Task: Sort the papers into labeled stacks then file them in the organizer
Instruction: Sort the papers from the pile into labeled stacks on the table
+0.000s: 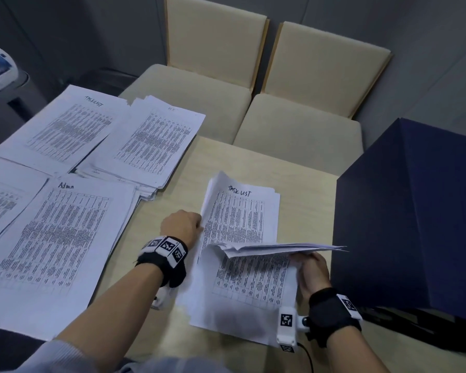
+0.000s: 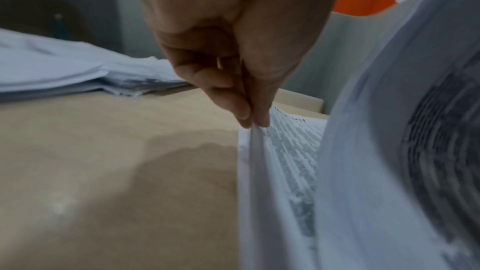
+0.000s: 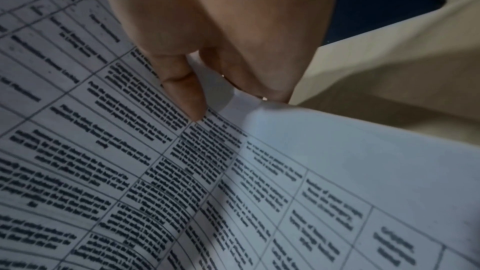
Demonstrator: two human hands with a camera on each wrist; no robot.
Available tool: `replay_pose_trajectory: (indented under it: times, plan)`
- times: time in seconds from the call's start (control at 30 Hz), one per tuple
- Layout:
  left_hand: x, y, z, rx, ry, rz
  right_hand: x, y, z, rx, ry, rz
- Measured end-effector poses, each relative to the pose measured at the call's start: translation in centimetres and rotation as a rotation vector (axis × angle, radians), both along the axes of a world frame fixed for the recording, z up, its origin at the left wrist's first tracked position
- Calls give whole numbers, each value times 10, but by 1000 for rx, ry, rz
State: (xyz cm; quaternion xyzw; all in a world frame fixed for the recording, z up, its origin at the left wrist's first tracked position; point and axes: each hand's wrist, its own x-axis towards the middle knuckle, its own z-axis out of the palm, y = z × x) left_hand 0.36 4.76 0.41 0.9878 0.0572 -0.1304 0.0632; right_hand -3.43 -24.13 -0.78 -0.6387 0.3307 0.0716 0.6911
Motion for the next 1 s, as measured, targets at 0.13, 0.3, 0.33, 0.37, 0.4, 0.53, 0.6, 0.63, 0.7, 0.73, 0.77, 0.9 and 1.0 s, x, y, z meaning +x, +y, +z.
replay_pose_trajectory:
  times: [0.13, 0.3, 0.33, 0.37, 0.4, 0.53, 0.6, 0.63, 0.7, 0.73, 0.77, 0.9, 1.0]
  plan:
    - [-1, 1, 9, 239, -9, -198, 2, -5, -1, 17, -4, 6]
    - [-6, 4, 25, 212, -61, -155, 6, 0, 0, 36, 1, 39]
    - [-7, 5, 25, 119, -105, -97, 6, -1, 0, 56, -17, 36]
    - [-9, 8, 23, -11, -153, -39, 6, -1, 2, 94, -21, 32]
    - [-12, 10, 20, -173, -199, 4, 7, 2, 6, 142, -42, 42]
    - [-23, 15, 7, -807, -49, 13, 16, 10, 7, 178, 72, 122]
    - [-26, 13, -4, -823, 70, 56, 13, 13, 8, 106, 211, 125]
    - [-25, 12, -11, -755, 66, 119, 12, 13, 6, 73, 138, 166]
    - [-21, 8, -20, -577, -24, 318, 5, 5, 3, 115, -66, 154]
    - [-18, 5, -21, -506, -27, 389, 2, 0, 1, 145, -66, 141]
    - [-17, 0, -22, -447, 16, 427, -4, -4, 4, 133, -65, 124]
    - [-14, -15, -23, -354, 121, 388, -6, -8, 5, 82, -86, 70]
    - [-15, -9, -27, -338, 76, 298, -12, -19, 7, 64, -157, 26]
